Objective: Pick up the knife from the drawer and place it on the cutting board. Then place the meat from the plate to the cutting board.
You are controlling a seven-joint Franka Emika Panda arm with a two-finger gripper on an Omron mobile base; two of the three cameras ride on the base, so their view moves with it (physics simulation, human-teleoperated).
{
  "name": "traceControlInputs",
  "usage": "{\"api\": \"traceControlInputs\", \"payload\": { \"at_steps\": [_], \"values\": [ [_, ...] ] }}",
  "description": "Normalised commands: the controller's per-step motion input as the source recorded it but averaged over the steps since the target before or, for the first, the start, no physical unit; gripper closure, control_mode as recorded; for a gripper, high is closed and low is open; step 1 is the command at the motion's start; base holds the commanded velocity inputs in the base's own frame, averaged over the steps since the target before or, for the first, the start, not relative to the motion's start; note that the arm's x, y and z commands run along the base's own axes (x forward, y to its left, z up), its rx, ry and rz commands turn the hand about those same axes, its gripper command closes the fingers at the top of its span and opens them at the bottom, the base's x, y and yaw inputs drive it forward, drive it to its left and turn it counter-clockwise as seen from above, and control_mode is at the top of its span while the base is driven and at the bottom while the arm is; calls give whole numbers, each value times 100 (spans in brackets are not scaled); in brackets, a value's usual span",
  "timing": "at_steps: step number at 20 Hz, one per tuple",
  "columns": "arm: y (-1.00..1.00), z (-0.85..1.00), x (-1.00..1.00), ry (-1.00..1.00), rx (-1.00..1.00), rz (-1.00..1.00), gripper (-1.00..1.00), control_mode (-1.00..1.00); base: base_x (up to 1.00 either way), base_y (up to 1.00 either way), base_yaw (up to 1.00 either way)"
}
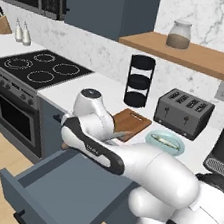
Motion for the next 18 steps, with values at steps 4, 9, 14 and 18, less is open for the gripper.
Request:
{"api": "traceControlInputs", "payload": {
  "at_steps": [4, 9, 14, 18],
  "values": [
    [-52, 2, 66, 1, 0, 3, 100, -100, 0, 0, 0],
    [-75, 0, 71, 0, 0, 9, 100, -100, 0, 0, 0],
    [-79, 0, 52, 0, 0, 8, 100, -100, 0, 0, 0],
    [-57, -20, 60, 13, 0, 1, 100, -100, 0, 0, 0]
  ]
}}
